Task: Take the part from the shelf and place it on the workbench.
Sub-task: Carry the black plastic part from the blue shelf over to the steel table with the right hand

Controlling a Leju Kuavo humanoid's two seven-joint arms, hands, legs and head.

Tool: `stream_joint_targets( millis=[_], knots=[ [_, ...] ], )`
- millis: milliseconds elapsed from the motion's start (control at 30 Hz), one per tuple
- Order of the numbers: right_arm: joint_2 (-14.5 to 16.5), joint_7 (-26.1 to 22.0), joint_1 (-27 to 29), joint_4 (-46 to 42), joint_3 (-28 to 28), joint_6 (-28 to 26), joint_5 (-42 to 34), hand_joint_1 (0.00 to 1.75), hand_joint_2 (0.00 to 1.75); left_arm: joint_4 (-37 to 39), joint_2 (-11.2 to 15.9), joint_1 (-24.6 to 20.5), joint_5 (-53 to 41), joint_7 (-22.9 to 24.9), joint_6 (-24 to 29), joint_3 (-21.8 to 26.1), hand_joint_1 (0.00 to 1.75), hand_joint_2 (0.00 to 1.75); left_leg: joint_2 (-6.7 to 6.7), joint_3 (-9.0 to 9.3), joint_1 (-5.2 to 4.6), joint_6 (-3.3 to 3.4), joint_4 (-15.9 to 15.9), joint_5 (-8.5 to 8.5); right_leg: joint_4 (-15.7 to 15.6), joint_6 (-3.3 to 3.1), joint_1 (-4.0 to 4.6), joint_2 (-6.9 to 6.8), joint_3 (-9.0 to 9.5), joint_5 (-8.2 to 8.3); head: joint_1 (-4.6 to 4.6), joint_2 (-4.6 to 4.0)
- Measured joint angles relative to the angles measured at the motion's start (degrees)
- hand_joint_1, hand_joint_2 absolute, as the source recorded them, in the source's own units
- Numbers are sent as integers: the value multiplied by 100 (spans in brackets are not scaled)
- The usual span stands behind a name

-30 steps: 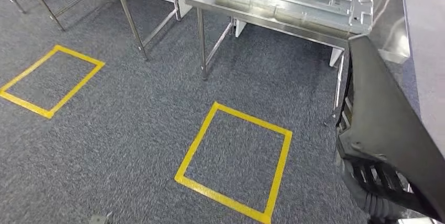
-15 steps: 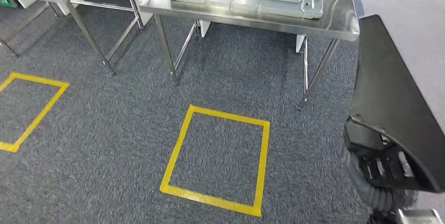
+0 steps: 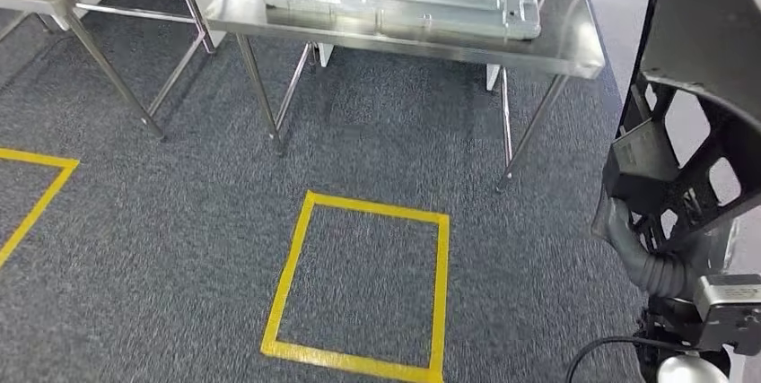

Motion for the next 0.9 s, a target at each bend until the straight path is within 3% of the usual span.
stream_joint_targets(
  millis=[33,100,167,200,233,300,333,367,433,467,533,567,633,667,700,733,833,867,900],
  knots=[
    [-63,45,-103,60,-7,14,-27,175,175,2,-4,-8,0,-1,1,11,0,0,1,97,5,23,-58,-38,348,13,-2,-24,-270,-8,2,0],
    [-155,118,-258,178,-11,21,-49,175,175,6,-13,-25,2,-1,2,28,0,0,-13,289,5,37,-129,-141,835,29,-3,-35,-790,-276,2,0],
    [-228,206,-378,299,-9,21,-44,175,175,17,-22,-27,7,-1,1,44,0,0,-38,507,5,29,-160,-290,860,39,-2,-38,-1119,-572,2,0],
    [-272,257,-444,366,-7,22,-39,175,175,26,-28,-26,11,-1,0,52,0,0,-47,630,4,22,-166,-380,678,40,-1,-39,-1185,-559,2,0],
    [-323,309,-519,436,-4,25,-40,175,175,32,-34,-25,15,-1,-1,60,0,0,-51,750,2,15,-169,-476,387,26,4,-43,-1200,-355,3,0],
    [-452,403,-687,601,-3,53,-81,175,175,56,-59,-29,24,1,-1,83,0,0,-51,976,-8,-15,-175,-671,-212,-47,40,-64,-1179,475,6,0],
    [-524,450,-774,684,-4,76,-109,175,175,66,-71,-36,34,3,-1,97,0,0,-48,1063,-12,-43,-204,-757,-380,-91,65,-67,-1150,782,4,0],
    [-605,493,-860,758,-10,99,-135,175,175,75,-85,-47,48,5,-1,114,0,0,-45,1154,-18,-76,-224,-802,-454,-133,85,-61,-1117,934,3,0],
    [-783,587,-1090,881,-25,148,-173,175,175,76,-99,-94,81,4,-1,152,0,0,-33,1195,-26,-151,-88,-728,-490,-208,79,-24,-970,811,-1,0],
    [-872,632,-1231,946,-32,176,-190,175,175,77,-110,-121,98,1,-1,174,0,0,-29,1109,-28,-177,171,-617,-530,-247,60,-13,-871,752,-2,0],
    [-1008,727,-1533,1106,-27,235,-204,175,175,79,-124,-160,127,-2,-1,218,0,0,-28,652,-19,-217,935,-509,-595,-306,34,-4,-658,627,-7,0],
    [-1060,770,-1668,1199,-18,256,-200,175,175,80,-131,-163,135,-2,-1,240,0,0,-30,367,-15,-228,1286,-607,-610,-324,36,-3,-563,552,-9,0],
    [-1137,873,-1930,1412,27,291,-158,175,175,92,-139,-149,146,3,-4,288,0,0,-29,-149,-7,-253,1645,-1096,-620,-331,35,9,-374,391,-9,0],
    [-1172,945,-2084,1540,72,311,-118,175,175,106,-144,-135,152,5,-10,310,0,0,-28,-334,-6,-267,1626,-1327,-621,-328,31,22,-269,305,-8,0],
    [-1205,1026,-2260,1683,130,331,-67,175,175,124,-148,-123,156,8,-17,330,0,0,-27,-465,-4,-275,1490,-1424,-621,-320,26,35,-158,218,-8,0],
    [-1241,1110,-2456,1841,201,350,-15,175,175,145,-150,-116,157,9,-25,346,0,0,-26,-546,-3,-275,1247,-1301,-622,-307,23,46,-46,129,-8,0],
    [-1356,1303,-2977,2289,395,398,88,175,175,205,-151,-121,143,33,-55,384,0,0,-19,-587,-19,-202,451,-160,-628,-229,37,72,232,-139,-8,0],
    [-1407,1348,-3111,2403,440,415,105,175,175,219,-153,-126,133,45,-69,392,0,0,-21,-562,-22,-161,333,64,-618,-191,49,78,315,-197,-9,0],
    [-1465,1387,-3243,2508,477,428,118,175,175,229,-157,-137,120,55,-84,398,0,0,-25,-515,-25,-120,306,103,-581,-145,61,87,378,-213,-9,0]
  ],
)
